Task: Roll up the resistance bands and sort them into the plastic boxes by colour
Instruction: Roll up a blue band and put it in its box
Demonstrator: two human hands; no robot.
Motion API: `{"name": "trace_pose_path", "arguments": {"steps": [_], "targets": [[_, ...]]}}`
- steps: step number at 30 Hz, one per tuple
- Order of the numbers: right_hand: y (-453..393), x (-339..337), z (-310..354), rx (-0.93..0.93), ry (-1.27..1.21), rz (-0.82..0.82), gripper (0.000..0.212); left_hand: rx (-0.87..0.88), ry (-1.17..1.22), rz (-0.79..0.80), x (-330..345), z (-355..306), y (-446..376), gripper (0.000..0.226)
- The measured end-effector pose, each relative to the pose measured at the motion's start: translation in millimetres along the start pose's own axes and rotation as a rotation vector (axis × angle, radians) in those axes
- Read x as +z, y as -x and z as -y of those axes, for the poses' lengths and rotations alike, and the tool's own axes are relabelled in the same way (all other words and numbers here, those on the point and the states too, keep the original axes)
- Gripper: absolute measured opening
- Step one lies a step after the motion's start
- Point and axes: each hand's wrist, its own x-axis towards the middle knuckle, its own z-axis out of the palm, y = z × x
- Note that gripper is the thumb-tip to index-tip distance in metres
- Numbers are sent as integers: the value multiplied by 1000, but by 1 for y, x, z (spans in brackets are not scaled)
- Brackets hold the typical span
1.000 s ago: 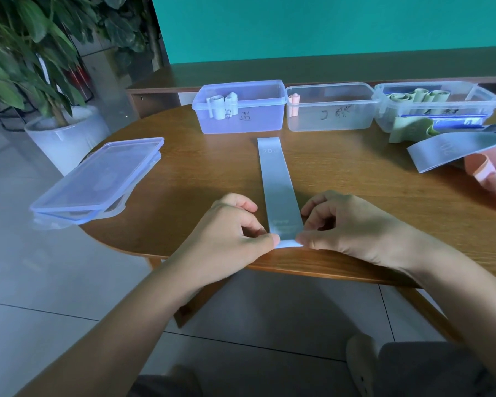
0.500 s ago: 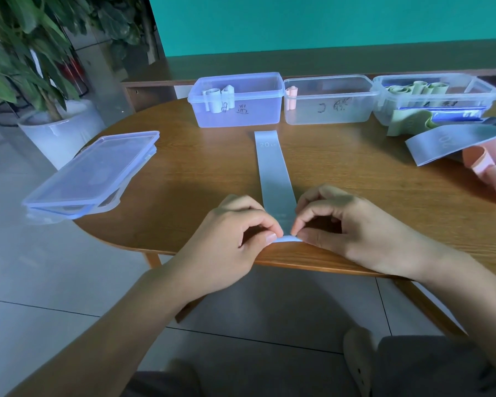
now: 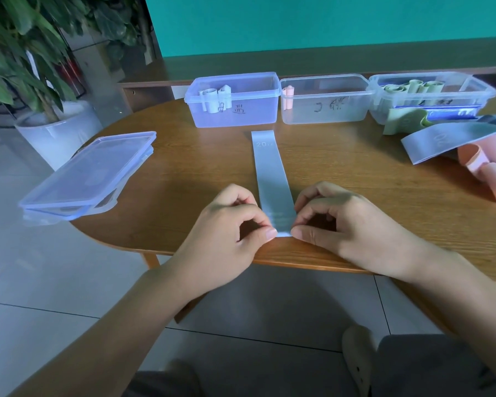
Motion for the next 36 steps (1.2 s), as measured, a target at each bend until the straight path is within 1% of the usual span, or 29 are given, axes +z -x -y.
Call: {"name": "trace_pose_path", "arguments": {"steps": [5, 9, 12, 14, 16, 18, 20, 22, 24, 27, 31, 36], "targets": [[-4, -2, 0, 65, 3, -2, 13, -29, -37, -1, 5, -3, -3, 17], [-10, -4, 1, 136, -31, 9, 16, -63, -42, 36, 4, -4, -5, 23], [-13, -7, 0, 174, -12, 30, 21, -90, -61, 53, 3, -2, -7, 23], [-15, -8, -1, 190, -7, 29, 26, -97, -43, 48, 2, 1, -9, 20], [-17, -9, -2, 195, -24, 24, 25, -86, 19, 43, 1, 1, -11, 11], [-17, -8, -2, 177, -80, 13, 18, -42, 73, 61, 0, -1, -11, 4], [-16, -6, -2, 111, -158, 17, 12, 23, 86, 75, 1, -1, -10, 7], [-14, -3, -3, 23, -182, 47, 11, 67, 84, 61, 3, 0, -9, 9], [-12, -1, -5, -43, -150, 73, 15, 87, 58, 48, 5, 1, -9, 9], [-9, -1, -7, -89, -90, 74, 15, 108, 11, 51, 7, 5, -9, 11], [-7, 0, -8, -106, -17, 51, 13, 134, -13, 44, 7, 7, -7, 9], [-8, 3, -12, -121, -7, 4, 13, 93, 26, 3, 6, 4, -6, 10]]}}
